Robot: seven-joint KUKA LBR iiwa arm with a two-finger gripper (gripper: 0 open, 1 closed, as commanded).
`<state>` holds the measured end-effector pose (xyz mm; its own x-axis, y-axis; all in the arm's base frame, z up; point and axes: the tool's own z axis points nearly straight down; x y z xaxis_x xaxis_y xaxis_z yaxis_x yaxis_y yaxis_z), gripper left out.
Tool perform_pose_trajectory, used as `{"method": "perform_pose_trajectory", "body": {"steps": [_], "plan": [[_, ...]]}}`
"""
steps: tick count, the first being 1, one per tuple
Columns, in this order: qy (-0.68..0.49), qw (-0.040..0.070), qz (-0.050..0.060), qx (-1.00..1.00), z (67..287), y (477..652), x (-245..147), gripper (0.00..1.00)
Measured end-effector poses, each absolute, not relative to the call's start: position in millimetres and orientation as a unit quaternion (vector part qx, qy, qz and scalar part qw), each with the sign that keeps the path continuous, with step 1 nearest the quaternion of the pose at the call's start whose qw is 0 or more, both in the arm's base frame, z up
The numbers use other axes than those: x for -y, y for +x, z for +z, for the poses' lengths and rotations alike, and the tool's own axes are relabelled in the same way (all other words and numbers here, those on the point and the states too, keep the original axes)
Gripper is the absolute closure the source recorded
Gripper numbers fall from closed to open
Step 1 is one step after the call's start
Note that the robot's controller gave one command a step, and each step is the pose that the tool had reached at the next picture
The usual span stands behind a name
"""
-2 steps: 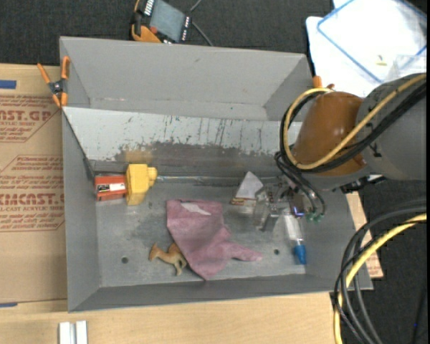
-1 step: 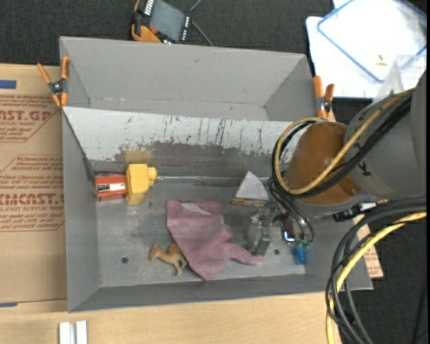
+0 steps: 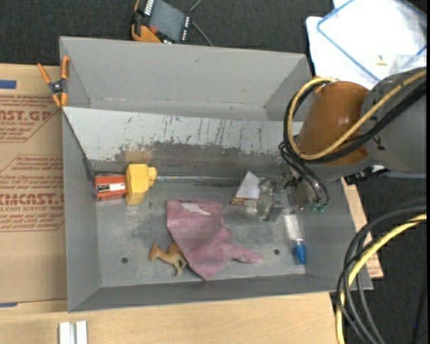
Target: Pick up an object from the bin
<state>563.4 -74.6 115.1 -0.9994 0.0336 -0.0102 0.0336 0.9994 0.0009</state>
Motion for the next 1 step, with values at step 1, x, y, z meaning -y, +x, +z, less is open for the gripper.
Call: {"method": "perform_pose_trajectory", "body": {"steps": [1], "plan": [[0.017,0.005,0.000,-1.000,115.1,563.4,74.5,1.00]]}}
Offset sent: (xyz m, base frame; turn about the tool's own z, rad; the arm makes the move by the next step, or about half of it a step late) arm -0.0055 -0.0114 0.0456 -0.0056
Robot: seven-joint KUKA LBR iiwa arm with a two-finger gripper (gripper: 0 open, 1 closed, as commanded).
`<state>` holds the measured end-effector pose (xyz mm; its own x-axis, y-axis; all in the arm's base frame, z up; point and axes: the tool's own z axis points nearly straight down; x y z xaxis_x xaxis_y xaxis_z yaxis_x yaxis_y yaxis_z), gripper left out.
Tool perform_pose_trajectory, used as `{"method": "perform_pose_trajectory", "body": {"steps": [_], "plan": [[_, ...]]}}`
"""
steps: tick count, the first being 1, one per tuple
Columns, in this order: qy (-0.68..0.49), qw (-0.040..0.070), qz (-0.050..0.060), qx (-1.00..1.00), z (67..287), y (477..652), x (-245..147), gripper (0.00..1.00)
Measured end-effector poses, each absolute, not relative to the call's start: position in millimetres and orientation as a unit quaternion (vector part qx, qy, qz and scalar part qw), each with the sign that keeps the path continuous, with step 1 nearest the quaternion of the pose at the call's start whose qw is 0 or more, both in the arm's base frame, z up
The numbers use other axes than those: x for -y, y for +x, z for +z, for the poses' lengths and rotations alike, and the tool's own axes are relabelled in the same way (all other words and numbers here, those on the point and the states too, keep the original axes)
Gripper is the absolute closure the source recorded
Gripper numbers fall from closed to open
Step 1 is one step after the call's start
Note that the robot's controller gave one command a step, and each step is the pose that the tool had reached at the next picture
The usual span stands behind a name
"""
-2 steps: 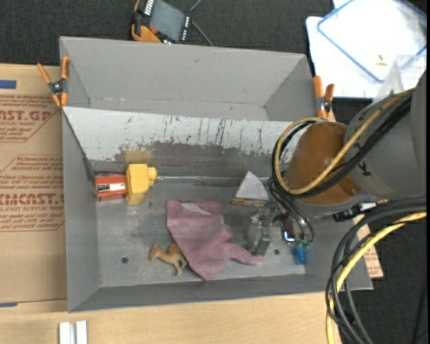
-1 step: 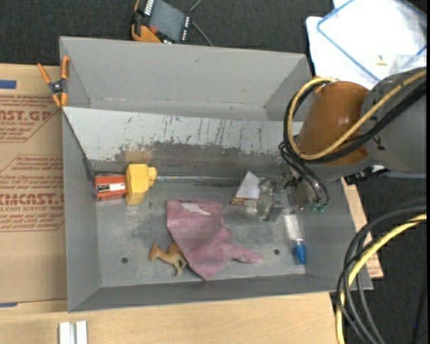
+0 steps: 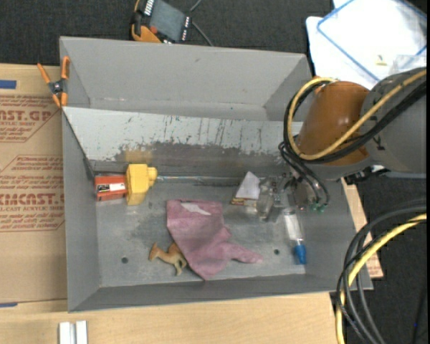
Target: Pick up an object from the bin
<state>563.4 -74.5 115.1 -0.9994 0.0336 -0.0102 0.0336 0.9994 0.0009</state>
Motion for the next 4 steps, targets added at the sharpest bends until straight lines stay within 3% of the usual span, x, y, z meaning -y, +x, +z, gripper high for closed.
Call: {"method": "perform_pose_trajectory", "body": {"steps": [1,2,3,4], "plan": [[0.014,0.008,0.000,-1.000,162.7,559.6,86.1,1.00],[0.010,0.002,0.001,-1.000,117.1,569.0,93.0,1.00],[-0.024,0.008,0.000,-1.000,120.4,561.6,78.5,1.00],[-0.005,0.005,0.001,-1.000,130.8,562.0,102.4,0.00]]}}
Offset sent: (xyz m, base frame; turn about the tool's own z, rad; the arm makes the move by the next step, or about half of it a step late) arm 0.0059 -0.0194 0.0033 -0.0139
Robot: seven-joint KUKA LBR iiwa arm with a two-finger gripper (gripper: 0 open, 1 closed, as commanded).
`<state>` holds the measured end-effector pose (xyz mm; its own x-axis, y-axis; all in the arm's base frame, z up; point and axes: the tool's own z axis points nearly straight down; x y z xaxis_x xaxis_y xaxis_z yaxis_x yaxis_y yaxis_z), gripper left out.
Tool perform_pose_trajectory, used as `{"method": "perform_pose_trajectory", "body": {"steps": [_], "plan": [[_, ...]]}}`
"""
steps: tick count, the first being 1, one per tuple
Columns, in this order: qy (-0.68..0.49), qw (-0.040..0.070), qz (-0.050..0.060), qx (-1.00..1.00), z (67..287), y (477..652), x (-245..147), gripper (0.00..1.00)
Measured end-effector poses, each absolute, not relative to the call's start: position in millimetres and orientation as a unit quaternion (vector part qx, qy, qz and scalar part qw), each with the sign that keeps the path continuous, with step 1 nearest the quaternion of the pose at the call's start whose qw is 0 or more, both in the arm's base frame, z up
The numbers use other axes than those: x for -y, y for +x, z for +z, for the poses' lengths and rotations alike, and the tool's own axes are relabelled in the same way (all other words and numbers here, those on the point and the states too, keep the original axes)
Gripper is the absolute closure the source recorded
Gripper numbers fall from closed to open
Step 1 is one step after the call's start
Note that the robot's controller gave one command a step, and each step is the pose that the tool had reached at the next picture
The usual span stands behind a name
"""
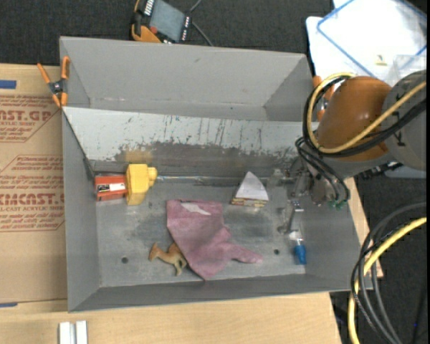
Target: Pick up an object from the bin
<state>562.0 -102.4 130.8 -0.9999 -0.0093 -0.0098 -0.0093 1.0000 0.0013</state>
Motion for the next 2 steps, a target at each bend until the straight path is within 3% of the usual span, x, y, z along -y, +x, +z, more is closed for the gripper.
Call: {"method": "perform_pose_trajectory", "body": {"steps": [1,2], "plan": [[-0.005,0.005,0.001,-1.000,130.6,561.8,102.2,0.00],[-0.058,0.011,-0.001,-0.998,71.3,569.6,102.8,0.00]]}}
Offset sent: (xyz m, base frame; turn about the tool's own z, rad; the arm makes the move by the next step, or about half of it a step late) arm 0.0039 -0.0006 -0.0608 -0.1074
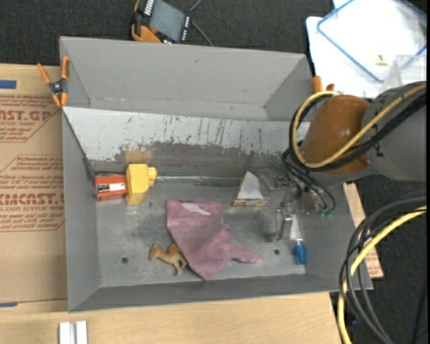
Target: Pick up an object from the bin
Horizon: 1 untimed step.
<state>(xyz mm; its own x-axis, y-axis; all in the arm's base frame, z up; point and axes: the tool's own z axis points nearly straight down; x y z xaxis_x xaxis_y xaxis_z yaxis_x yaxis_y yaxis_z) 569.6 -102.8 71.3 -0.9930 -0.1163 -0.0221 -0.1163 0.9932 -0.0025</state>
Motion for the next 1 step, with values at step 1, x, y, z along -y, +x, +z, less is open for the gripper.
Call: {"method": "perform_pose_trajectory", "body": {"steps": [1], "plan": [[-0.209,0.015,-0.001,-0.978,75.0,574.2,112.3,0.00]]}}
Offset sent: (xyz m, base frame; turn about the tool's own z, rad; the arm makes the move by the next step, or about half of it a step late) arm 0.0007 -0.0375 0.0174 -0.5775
